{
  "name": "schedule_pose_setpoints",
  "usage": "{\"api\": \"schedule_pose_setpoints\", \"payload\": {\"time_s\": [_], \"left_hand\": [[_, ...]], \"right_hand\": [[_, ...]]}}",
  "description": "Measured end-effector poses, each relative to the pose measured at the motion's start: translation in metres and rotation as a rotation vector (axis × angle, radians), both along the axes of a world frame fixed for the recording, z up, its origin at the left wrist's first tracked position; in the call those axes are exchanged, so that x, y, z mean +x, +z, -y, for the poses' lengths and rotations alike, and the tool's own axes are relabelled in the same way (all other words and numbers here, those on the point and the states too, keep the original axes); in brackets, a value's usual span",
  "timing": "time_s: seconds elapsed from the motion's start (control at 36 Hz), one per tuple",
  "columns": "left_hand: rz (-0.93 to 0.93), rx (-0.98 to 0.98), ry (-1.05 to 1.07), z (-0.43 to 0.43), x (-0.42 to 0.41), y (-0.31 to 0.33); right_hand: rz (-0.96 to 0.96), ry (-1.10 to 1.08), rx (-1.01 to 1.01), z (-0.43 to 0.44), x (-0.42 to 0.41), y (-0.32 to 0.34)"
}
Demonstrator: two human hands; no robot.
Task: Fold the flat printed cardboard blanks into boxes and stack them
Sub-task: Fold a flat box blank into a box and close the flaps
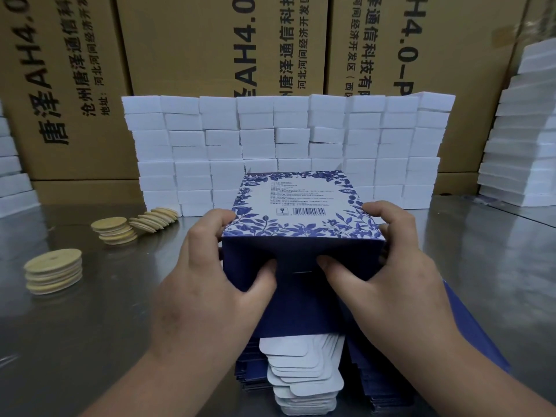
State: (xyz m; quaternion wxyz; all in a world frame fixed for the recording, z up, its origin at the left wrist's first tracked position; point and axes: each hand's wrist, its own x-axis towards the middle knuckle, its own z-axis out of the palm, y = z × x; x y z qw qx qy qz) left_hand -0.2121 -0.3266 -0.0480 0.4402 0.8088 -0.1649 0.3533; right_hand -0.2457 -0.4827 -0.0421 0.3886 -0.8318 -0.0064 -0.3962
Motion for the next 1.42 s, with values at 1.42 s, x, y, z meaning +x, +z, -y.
{"api": "schedule_pose_setpoints", "payload": {"time_s": [1.42], "left_hand": [[0.060, -0.364, -0.954, -0.011, 0.016, -0.011]], "right_hand": [[0.175, 0.672, 0.294, 0.008, 0.009, -0.016]]}}
